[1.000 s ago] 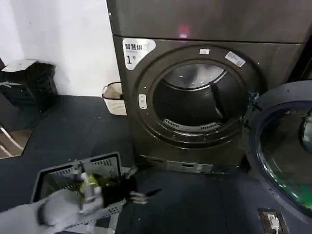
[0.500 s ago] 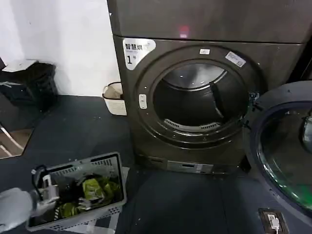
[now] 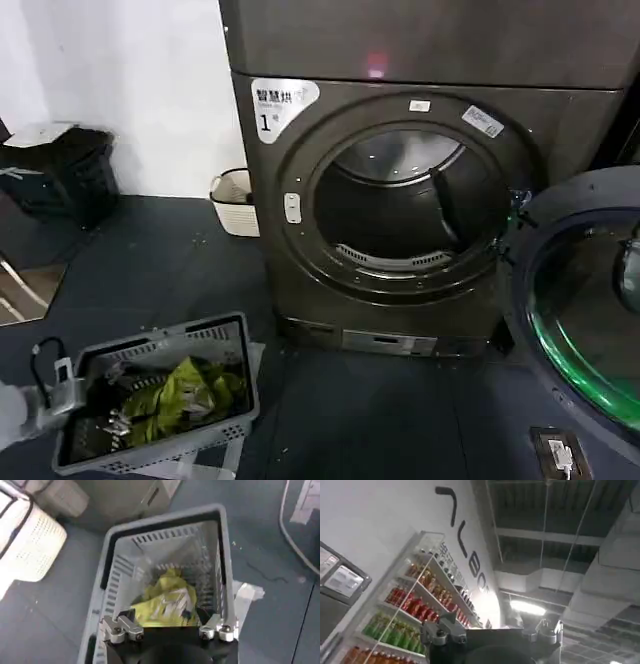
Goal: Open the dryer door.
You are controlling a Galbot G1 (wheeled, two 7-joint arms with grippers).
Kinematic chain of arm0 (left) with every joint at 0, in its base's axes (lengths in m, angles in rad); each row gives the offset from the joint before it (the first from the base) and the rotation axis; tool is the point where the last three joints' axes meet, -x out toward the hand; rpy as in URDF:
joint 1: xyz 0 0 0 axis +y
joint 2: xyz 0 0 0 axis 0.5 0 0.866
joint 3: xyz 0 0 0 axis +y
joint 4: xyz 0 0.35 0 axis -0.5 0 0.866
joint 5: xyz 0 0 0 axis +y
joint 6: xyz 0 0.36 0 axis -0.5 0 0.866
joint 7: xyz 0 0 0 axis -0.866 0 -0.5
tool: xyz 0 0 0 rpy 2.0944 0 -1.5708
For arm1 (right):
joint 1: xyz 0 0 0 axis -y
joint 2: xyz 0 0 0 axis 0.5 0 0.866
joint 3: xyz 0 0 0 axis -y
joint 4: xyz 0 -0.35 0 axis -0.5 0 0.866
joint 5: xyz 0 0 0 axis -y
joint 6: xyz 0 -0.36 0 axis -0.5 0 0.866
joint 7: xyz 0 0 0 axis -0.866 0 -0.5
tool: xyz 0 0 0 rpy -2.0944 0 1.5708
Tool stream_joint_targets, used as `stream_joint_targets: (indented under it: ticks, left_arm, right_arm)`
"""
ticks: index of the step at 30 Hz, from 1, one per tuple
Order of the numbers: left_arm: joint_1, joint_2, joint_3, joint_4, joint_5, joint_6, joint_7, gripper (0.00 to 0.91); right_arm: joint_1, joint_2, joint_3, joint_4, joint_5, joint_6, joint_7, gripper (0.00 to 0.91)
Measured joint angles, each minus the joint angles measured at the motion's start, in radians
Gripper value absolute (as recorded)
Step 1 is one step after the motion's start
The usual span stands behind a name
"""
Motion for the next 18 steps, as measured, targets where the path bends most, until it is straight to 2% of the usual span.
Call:
stream_joint_targets:
  ticks: [18]
  left_arm:
    - [-0.007,0.0,-0.006,0.028,0.057,0.018,0.022,0.907]
  right_arm:
    - [0.0,0.007,0.016,0.015,-0.008,-0.004,-0.02,0.907]
